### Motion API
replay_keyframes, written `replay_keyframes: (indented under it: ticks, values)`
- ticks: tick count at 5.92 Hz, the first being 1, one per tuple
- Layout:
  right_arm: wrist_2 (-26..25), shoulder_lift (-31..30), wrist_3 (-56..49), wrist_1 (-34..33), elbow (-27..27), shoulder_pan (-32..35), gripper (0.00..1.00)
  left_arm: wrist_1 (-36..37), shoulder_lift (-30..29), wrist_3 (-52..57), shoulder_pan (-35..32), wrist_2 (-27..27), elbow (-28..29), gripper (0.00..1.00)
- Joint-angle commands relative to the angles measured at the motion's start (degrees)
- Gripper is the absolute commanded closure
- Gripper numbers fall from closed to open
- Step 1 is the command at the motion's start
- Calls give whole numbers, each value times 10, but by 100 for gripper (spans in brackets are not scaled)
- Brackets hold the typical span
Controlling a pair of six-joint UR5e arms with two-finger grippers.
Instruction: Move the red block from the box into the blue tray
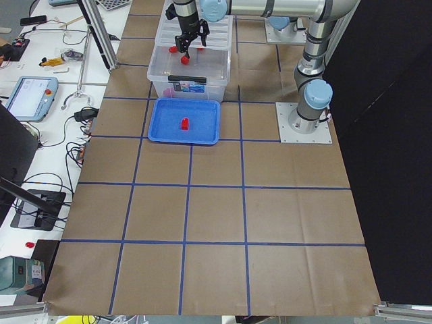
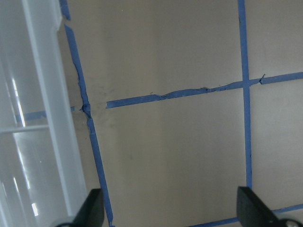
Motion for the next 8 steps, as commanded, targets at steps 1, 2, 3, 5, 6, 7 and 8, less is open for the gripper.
replay_keyframes:
  ticks: [1, 2, 3, 5, 6, 7, 8]
  values:
    - [3, -10, 0, 13, 0, 16, 0, 49, 17, -233, -23, 3, -20, 2]
    - [19, -11, 0, 22, 1, 18, 0, 70, 25, -337, -25, 3, -32, 2]
    - [28, -11, 0, 30, 1, 18, 0, 104, 35, -433, -26, 2, -59, 2]
    - [29, -11, -1, 30, 3, 19, 0, 224, 71, -580, -42, -2, -147, 2]
    - [62, -11, -4, 30, 11, 19, 0, 257, 81, -605, -50, -4, -172, 2]
    - [89, -11, -5, 31, 16, 19, 0, 257, 86, -605, -50, -2, -173, 2]
    - [113, -13, -7, 31, 26, 21, 0, 258, 86, -605, -50, 0, -175, 2]
